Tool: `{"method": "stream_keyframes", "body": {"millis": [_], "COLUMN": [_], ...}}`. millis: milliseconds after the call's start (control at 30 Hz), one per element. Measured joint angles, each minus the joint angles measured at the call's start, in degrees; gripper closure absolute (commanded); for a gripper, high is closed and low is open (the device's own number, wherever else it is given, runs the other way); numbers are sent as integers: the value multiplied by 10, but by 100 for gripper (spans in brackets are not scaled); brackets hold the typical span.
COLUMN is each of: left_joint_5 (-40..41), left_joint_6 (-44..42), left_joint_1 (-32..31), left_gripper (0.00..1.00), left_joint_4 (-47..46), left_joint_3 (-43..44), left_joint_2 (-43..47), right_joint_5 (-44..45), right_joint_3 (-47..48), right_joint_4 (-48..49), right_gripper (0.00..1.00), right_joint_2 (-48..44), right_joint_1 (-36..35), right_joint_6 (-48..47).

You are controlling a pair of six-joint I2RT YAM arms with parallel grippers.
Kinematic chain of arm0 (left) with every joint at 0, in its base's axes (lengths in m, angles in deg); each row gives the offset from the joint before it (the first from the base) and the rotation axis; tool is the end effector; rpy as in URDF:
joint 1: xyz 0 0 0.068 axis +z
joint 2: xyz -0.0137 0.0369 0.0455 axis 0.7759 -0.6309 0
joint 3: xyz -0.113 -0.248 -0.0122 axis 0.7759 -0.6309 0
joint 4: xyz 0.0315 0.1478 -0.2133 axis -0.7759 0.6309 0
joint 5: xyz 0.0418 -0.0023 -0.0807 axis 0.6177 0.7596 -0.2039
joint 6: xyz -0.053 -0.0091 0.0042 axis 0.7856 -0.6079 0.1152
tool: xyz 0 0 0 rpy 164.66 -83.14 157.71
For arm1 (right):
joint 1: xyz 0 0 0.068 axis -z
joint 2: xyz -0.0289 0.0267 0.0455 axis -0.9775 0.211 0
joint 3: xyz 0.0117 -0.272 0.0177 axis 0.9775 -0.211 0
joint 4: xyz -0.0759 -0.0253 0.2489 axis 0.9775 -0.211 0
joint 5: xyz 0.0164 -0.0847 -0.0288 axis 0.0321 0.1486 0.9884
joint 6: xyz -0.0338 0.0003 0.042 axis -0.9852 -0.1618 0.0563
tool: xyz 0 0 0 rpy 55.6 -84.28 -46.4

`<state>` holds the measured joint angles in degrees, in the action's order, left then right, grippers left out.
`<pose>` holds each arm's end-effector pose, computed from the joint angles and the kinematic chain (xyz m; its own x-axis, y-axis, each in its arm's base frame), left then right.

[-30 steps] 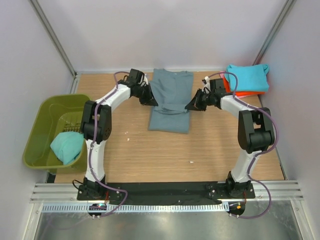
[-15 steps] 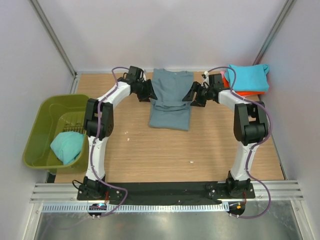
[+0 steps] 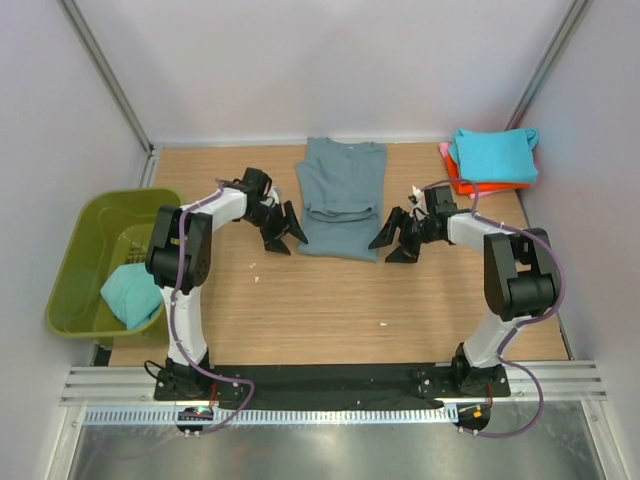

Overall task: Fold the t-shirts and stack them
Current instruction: Fold the tshirt

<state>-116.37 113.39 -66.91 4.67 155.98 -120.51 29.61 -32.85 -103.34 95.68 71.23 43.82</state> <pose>0.3893 -0.1320 0.1531 -0.9676 -0.2471 0.0510 -0.2263 0.7604 -0.6088 0.3290 0.0604 0.1620 -0.9450 0.2953 -0.1407 0.1075 0.6866 0.7191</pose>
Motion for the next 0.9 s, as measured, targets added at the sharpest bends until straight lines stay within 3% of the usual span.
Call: {"method": "stream_keyframes", "body": {"millis": [600,900], "left_joint_5": [-48,-62], "left_joint_6": [61,76], "left_joint_1": [-16,-16], "left_gripper": [34,39], "left_joint_4": [-34,-38], "left_joint_3": [-32,-34], "left_joint_2": [-10,-17], "right_joint_5": [-6,-15], "right_joint_3": [-61,-61], "right_joint_4": [25,51], "right_gripper": [28,35], "right_joint_2": [3,19], "right_joint_1": [-30,-31], "right_joint_6": [38,60]}}
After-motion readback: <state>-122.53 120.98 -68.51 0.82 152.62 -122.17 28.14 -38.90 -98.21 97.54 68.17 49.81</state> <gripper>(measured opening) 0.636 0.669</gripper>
